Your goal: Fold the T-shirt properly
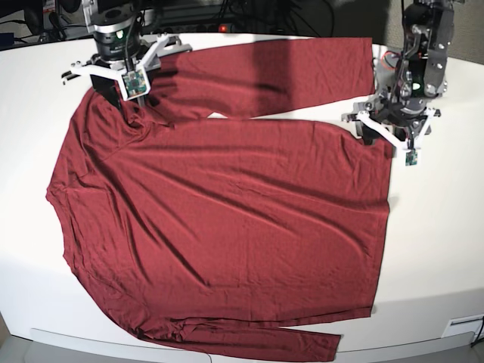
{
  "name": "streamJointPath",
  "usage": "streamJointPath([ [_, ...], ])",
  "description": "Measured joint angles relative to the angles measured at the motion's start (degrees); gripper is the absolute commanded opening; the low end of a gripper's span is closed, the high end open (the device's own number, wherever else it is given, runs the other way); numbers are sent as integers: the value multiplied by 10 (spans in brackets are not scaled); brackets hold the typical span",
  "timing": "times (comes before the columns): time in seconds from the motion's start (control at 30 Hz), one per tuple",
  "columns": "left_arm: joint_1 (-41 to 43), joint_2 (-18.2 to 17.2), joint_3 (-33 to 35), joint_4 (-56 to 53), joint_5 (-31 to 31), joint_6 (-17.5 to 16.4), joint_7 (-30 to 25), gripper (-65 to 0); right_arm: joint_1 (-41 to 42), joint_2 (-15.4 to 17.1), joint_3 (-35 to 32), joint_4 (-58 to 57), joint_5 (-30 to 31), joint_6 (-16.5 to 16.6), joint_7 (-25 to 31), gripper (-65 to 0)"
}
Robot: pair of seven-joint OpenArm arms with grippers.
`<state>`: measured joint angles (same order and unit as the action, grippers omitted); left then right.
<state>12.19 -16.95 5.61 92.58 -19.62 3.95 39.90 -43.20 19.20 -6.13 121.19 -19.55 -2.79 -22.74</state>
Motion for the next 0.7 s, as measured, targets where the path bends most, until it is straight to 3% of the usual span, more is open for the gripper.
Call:
streamJointPath([
  [0.2,10,3,4,87,29,-10,68,-275,0,0,0,0,0,0,-3,-433],
  [0.47,9,3,3,115,35,-9,51,-274,0,0,0,0,0,0,-3,-433],
  [0.7,8,2,3,108,82,51,33,-274,0,0,0,0,0,0,-3,-433],
])
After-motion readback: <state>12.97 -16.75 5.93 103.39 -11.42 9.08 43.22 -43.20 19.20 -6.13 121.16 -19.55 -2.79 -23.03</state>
